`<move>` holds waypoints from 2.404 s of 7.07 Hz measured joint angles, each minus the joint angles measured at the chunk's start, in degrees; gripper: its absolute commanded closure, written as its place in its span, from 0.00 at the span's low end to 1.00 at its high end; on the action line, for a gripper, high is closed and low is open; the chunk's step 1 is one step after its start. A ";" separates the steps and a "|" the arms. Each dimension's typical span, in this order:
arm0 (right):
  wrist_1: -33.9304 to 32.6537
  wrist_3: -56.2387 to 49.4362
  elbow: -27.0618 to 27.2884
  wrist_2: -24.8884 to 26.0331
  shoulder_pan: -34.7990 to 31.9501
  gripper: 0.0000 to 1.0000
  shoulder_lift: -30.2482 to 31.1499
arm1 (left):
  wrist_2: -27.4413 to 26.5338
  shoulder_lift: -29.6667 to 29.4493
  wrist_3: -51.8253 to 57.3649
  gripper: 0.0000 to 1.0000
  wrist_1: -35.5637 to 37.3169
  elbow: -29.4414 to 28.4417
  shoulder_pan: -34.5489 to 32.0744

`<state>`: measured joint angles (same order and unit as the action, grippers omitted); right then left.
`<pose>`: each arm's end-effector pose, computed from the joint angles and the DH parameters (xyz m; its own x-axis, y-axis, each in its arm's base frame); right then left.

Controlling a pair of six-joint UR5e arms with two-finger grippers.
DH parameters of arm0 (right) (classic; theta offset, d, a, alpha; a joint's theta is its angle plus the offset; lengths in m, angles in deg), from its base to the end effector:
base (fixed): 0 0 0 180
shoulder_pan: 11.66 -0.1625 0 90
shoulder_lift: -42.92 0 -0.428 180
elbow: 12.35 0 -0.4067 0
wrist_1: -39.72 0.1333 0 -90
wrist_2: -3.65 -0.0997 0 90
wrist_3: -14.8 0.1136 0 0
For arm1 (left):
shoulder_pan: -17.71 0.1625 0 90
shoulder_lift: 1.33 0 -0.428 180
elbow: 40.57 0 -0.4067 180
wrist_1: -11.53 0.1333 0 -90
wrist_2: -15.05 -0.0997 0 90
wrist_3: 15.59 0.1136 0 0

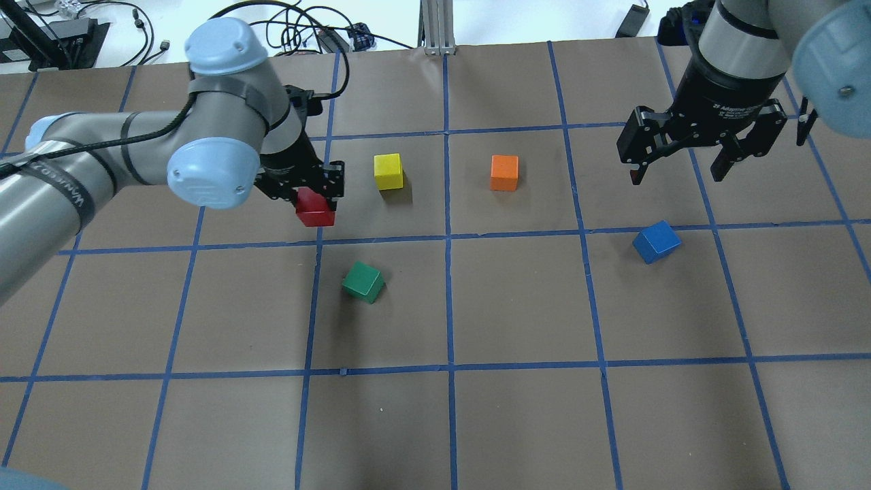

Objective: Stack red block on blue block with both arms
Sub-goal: 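Carry the red cube toward the table center and release it, then raise the left gripper back to its start pose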

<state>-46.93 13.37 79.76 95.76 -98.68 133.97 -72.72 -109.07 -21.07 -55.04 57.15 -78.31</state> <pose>0.1035 -0.4955 0.4621 -0.9991 0.0243 0.0348 0.0269 0.9966 0.0778 -0.1992 -0.5755 0.2783 -0.9993 0.0080 0.0353 0.0094 0.9992 0.0390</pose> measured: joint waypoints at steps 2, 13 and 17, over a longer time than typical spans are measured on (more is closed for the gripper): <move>0.02 0.01 0.00 0.00 0.01 0.00 0.00 | 2.55 -4.27 -11.15 0.75 5.51 -1.38 -7.36; -0.04 -0.58 0.41 -0.13 0.04 0.00 -0.37 | 6.87 -2.79 -10.32 0.00 3.87 -6.53 -6.79; -7.00 0.24 1.02 -0.57 -0.65 0.00 -3.06 | -3.66 14.71 10.93 0.00 -19.52 -11.62 5.20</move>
<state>-53.93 13.61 80.77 95.19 -99.33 130.91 -76.38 -94.36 -10.13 -74.56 45.54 -73.11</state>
